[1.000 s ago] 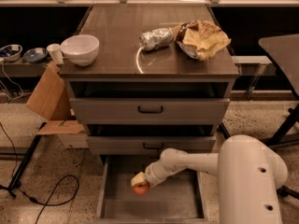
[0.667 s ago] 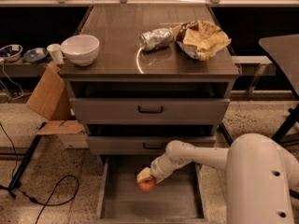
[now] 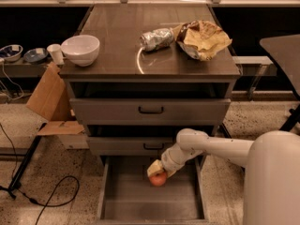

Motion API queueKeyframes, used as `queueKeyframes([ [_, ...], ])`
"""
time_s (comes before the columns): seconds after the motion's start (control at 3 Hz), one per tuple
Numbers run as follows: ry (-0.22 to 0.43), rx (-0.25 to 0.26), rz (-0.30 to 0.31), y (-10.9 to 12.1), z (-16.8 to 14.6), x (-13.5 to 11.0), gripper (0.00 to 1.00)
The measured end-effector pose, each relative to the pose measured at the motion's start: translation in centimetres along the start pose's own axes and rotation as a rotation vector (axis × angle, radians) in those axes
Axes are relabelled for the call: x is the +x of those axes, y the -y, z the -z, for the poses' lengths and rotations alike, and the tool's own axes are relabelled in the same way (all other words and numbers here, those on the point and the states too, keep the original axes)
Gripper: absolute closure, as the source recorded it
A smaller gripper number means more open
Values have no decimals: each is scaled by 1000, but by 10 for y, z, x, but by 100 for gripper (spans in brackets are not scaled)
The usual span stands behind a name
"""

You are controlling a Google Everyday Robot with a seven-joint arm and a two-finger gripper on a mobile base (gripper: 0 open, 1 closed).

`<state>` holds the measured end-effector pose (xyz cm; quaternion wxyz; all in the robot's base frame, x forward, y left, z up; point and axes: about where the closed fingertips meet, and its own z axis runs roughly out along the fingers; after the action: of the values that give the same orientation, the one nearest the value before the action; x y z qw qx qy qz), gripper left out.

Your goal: Pick apple from bottom drawer and place on counter

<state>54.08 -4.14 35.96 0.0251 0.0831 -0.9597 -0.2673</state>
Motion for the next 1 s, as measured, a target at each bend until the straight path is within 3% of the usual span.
queueKeyframes([
  [0.67, -26, 39, 6, -2, 69, 34, 100],
  [1.0, -34, 69, 22, -14, 113, 48, 100],
])
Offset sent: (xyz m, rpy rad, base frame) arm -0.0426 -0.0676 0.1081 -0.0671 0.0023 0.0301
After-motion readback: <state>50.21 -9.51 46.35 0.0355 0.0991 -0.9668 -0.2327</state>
